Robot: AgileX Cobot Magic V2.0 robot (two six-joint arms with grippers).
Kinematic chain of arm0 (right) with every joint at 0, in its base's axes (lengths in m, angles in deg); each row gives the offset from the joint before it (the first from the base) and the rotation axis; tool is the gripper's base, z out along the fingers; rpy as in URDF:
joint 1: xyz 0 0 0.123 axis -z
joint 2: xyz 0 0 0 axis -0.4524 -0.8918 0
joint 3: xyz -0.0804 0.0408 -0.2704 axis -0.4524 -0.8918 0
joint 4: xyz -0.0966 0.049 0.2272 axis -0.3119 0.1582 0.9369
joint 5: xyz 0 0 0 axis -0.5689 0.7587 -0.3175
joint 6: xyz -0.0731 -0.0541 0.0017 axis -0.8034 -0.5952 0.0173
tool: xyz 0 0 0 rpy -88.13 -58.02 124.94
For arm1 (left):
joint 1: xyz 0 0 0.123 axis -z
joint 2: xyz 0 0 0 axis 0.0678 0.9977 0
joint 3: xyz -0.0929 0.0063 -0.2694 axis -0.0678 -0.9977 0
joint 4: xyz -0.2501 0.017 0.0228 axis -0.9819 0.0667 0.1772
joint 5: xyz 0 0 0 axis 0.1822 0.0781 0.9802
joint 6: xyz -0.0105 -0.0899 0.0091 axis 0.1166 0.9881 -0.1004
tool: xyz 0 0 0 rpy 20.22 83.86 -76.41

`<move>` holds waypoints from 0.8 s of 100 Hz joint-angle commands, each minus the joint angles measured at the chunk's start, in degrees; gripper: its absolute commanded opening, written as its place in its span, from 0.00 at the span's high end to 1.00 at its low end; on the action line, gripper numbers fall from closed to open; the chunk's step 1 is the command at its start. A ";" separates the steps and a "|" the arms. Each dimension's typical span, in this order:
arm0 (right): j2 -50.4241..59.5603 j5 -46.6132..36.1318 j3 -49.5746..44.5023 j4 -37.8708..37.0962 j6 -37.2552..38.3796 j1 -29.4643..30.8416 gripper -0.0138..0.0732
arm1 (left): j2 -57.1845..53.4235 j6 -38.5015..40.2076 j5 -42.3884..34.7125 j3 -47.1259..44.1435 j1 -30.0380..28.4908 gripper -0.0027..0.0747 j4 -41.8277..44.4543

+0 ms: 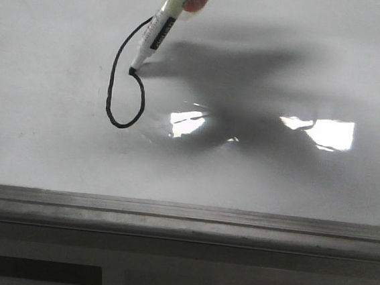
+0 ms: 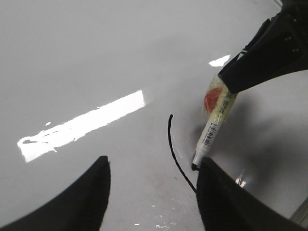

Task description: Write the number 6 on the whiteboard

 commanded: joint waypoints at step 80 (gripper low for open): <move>3.89 -2.76 2.05 -1.62 -1.12 -7.29 0.91 | 4.80 0.61 -4.06 1.51 7.26 0.48 3.56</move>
